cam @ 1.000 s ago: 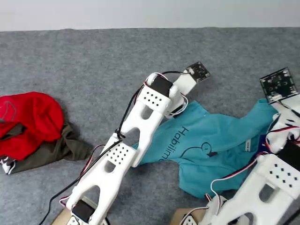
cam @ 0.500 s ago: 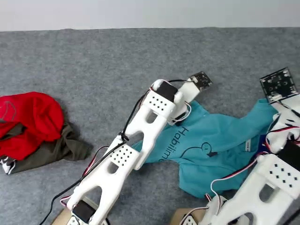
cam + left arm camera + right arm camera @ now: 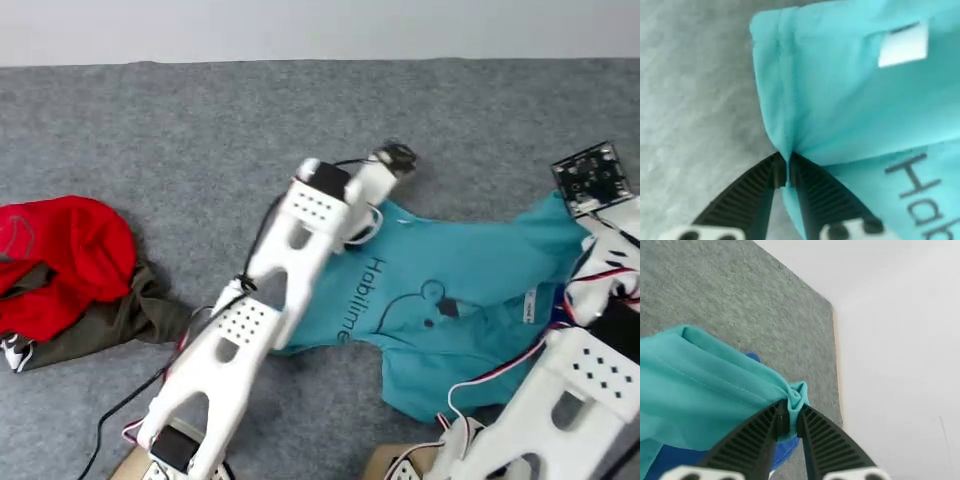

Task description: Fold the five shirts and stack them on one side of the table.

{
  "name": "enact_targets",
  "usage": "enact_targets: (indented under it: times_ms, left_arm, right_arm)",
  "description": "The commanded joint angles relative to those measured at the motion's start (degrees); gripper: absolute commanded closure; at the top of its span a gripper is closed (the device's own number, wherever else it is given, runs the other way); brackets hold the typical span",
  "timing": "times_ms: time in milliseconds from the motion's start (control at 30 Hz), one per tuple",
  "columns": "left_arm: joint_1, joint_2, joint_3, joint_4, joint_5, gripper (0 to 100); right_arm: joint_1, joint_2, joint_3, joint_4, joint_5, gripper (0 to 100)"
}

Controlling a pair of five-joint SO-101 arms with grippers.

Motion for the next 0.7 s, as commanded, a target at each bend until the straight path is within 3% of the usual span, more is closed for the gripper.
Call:
enact_targets:
  times_ms: [0,367,567,667]
  left_arm:
    - [-2.4,-8.3,7.9,1.8,0.1,100]
    - [-2.0,-27.3,41.2,1.8,0.0,100]
    - [-1.9,-34.4,44.8,1.6,0.0,99]
    - [-1.9,-36.8,43.8,1.6,0.3,94]
  right_arm:
    - [-2.2,-2.2,-0.4,-1.0,0.7,98.8]
    - [-13.1,-2.3,7.4,-1.4,0.6,98.8]
    - [-16.0,-2.3,9.6,-1.4,0.6,98.8]
    - [-16.0,-2.3,9.8,-1.5,0.6,98.8]
